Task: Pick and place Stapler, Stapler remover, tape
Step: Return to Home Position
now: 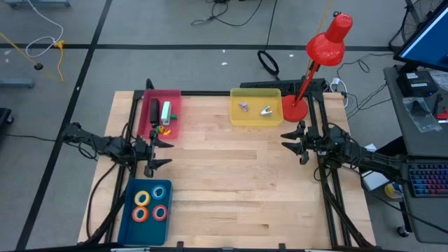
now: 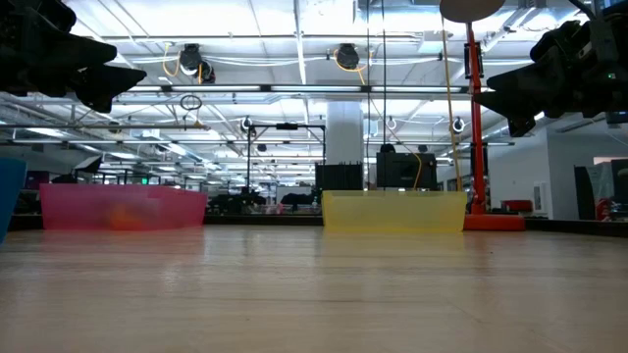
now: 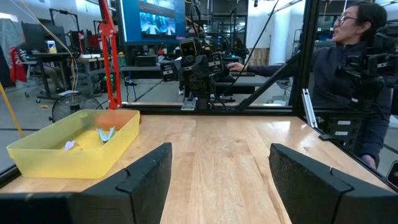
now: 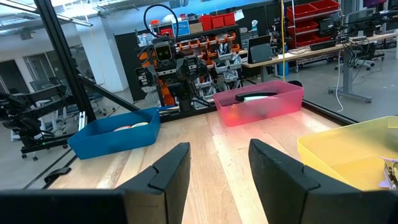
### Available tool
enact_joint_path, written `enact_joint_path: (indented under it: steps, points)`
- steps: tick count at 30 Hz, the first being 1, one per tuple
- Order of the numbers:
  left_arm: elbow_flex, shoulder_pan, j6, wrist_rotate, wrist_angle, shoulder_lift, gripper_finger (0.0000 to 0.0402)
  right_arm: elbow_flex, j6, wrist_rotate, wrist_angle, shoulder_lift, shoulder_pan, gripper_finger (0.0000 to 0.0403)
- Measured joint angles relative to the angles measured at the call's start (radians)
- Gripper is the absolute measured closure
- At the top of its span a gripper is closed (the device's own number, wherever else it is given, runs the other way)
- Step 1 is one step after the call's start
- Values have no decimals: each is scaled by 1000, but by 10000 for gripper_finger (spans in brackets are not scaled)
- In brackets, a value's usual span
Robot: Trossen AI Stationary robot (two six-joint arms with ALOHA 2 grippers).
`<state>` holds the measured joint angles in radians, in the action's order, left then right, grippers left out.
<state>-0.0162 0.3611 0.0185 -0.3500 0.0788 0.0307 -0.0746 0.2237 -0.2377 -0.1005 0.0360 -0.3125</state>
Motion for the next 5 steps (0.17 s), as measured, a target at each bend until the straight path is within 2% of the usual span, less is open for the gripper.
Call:
enact_joint_path:
  steps: [5]
  points:
    - [0, 0, 0, 0, 0, 0, 133, 0, 0, 0, 0, 0, 0, 247]
